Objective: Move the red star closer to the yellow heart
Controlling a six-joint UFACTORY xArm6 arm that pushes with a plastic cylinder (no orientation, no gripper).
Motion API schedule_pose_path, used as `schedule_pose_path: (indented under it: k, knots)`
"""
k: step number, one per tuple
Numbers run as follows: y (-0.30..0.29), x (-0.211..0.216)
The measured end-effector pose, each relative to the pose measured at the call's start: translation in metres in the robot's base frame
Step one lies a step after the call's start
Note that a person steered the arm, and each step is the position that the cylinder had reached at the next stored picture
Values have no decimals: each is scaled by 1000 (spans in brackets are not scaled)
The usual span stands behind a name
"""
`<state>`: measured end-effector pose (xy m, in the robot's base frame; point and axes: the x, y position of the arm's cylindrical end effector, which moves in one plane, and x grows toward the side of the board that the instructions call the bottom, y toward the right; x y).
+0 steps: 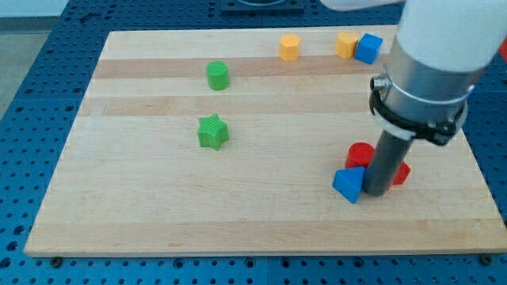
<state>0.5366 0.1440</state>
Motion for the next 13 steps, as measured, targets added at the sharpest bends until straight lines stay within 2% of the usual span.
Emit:
schedule_pose_path:
  k: [1,3,4,6,8,10,13]
  knots:
    - [0,-21]
    - [32,34]
    - [54,28]
    - [39,-6]
    - [9,-21]
    - [8,-48]
    - [47,-45]
